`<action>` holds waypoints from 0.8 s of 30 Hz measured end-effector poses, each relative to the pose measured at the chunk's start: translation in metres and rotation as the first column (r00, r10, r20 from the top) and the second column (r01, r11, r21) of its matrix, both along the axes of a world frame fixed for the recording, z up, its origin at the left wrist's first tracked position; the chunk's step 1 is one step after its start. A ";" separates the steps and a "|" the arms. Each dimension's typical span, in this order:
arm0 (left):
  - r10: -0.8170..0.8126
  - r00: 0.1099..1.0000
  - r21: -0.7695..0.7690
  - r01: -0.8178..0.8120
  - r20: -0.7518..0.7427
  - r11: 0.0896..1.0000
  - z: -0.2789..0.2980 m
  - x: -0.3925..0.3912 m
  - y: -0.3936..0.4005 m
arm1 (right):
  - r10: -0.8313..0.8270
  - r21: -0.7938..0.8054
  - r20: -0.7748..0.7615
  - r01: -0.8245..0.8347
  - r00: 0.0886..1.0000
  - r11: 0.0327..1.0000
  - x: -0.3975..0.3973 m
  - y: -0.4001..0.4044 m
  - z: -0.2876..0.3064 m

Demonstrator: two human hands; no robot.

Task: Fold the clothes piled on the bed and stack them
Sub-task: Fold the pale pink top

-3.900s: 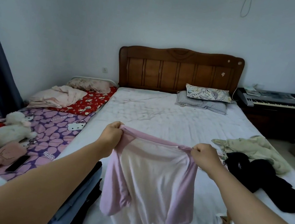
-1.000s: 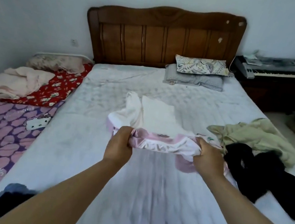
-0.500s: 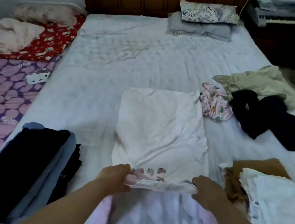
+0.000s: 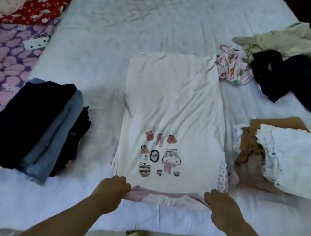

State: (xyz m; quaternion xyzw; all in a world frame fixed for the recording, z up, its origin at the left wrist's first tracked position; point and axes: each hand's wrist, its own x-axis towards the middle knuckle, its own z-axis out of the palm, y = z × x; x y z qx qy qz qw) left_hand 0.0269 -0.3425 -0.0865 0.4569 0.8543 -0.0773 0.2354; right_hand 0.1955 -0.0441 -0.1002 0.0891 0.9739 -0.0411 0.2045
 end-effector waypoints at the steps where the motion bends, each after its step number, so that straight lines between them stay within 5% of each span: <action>1: -0.020 1.000 -0.002 0.020 0.016 1.000 -0.007 0.006 -0.003 | 0.036 0.042 0.037 -0.038 0.999 0.998 0.002 -0.006 0.005; 5: 0.091 0.963 0.057 -0.108 0.253 0.992 -0.030 0.039 -0.017 | 0.018 -0.011 0.089 -0.017 0.996 1.000 0.023 -0.017 -0.013; 8: 0.278 0.913 0.069 -0.311 0.299 0.948 -0.041 0.052 -0.027 | -0.033 -0.126 0.038 0.038 0.999 0.991 0.039 -0.029 -0.033; 11: 0.546 0.805 0.207 -0.590 0.235 0.781 -0.048 0.050 -0.036 | 0.006 -0.128 -0.029 -0.010 1.000 0.992 0.035 -0.049 -0.039; 15: 0.822 0.510 0.317 -0.847 0.255 0.427 -0.064 0.022 -0.045 | 0.056 -0.140 -0.103 -0.070 0.993 0.988 0.004 -0.079 -0.052; 19: 0.895 0.265 0.197 -0.959 0.360 0.205 -0.082 -0.011 -0.040 | 0.045 -0.217 -0.174 -0.083 0.984 0.973 -0.029 -0.112 -0.063; 24: 0.848 0.120 0.151 -0.987 0.516 0.048 -0.100 -0.034 -0.014 | -0.013 -0.274 -0.282 -0.067 0.959 0.959 -0.065 -0.143 -0.080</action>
